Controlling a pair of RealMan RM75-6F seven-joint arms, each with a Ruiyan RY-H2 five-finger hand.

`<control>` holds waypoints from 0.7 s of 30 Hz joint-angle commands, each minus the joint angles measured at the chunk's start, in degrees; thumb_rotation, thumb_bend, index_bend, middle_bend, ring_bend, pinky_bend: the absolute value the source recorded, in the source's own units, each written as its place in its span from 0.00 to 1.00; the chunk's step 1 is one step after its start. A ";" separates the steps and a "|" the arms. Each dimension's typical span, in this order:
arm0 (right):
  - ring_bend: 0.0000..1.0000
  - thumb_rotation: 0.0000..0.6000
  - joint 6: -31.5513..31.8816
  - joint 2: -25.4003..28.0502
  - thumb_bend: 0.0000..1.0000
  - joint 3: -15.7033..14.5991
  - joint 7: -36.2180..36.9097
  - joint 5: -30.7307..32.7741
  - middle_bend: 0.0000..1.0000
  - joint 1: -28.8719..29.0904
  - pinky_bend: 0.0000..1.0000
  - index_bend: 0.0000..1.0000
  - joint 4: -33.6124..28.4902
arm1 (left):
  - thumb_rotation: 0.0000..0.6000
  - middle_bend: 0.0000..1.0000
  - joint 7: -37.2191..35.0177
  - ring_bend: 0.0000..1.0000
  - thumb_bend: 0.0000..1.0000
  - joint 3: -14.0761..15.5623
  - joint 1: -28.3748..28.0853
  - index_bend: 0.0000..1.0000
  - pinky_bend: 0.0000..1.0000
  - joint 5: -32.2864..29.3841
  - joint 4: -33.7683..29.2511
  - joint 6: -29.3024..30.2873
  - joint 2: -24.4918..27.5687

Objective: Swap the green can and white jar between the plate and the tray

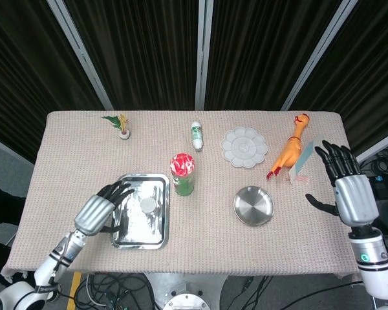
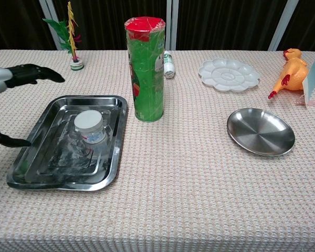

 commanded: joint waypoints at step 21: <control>0.00 1.00 -0.69 -1.44 0.07 0.92 11.38 0.61 0.00 -6.08 0.00 0.00 8.95 | 1.00 0.26 10.47 0.21 0.16 -2.39 -9.48 0.25 0.43 -8.09 4.14 -10.27 -7.08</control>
